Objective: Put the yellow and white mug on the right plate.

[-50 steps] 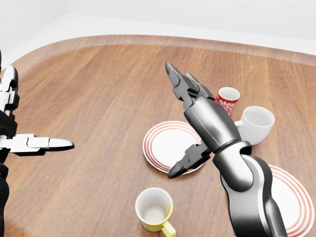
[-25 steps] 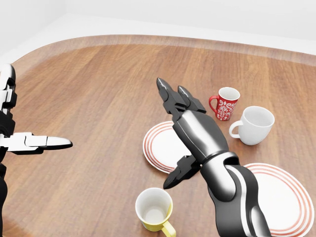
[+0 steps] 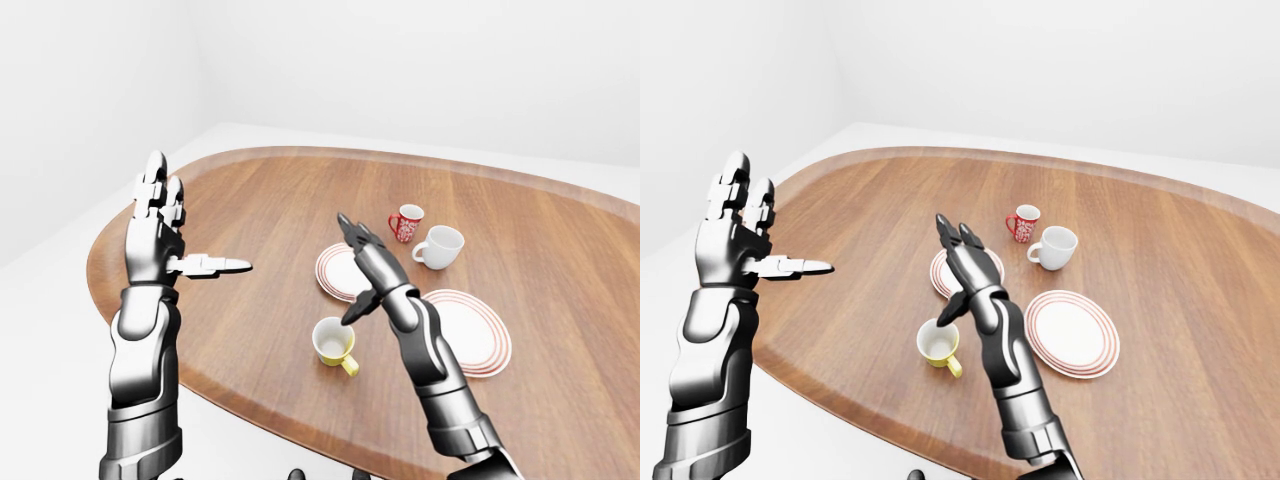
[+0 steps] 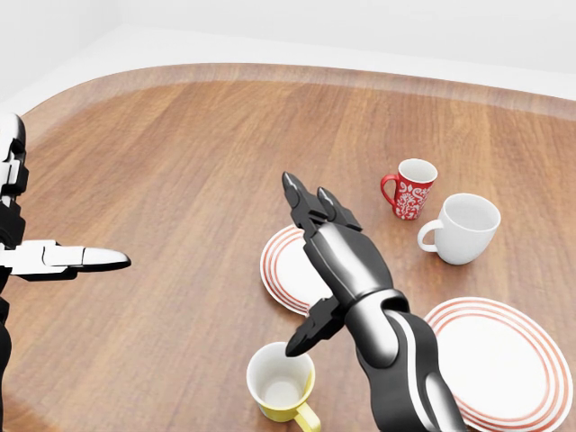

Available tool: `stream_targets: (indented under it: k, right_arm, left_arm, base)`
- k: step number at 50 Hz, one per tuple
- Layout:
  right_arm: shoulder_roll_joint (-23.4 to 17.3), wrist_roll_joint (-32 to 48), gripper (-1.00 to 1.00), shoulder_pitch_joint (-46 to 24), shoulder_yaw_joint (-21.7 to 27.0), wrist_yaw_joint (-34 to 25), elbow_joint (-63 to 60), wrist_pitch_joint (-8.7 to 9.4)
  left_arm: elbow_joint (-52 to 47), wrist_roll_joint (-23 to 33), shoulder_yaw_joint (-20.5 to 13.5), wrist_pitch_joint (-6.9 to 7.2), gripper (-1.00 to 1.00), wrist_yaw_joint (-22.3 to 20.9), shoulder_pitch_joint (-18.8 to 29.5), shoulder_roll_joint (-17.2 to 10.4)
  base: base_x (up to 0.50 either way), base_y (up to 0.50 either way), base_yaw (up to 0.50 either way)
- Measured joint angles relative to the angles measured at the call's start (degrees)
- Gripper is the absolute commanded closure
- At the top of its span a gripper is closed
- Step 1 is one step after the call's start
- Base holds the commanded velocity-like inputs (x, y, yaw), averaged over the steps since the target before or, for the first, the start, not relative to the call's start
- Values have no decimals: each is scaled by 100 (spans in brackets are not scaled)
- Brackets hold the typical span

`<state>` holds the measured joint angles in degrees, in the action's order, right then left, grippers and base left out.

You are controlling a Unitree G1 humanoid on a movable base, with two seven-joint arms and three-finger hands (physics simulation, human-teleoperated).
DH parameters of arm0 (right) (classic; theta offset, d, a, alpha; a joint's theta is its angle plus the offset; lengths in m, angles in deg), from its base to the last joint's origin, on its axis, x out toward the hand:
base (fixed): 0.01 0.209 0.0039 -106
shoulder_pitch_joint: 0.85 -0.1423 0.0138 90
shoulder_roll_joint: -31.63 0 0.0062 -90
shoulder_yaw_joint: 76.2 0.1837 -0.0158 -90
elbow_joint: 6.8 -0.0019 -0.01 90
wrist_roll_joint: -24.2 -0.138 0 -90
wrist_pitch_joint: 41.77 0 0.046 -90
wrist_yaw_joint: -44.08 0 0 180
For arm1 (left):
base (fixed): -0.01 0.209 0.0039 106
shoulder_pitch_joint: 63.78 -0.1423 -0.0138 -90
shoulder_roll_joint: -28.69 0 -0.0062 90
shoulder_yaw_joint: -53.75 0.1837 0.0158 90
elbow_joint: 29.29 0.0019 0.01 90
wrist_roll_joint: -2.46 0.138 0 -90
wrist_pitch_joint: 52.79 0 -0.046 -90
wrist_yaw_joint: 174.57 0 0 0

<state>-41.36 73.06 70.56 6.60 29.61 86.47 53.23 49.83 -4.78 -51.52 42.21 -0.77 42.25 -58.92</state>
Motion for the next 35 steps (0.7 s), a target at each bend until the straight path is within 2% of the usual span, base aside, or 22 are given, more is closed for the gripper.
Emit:
stream_targets:
  k: [35]
  right_arm:
    - [157, 144, -100, 257, -234, 178, 246, 0]
  left_arm:
    - [-15, -13, -7, 0, -100, 2, 10, -10]
  base:
    - [0, 0, 0]
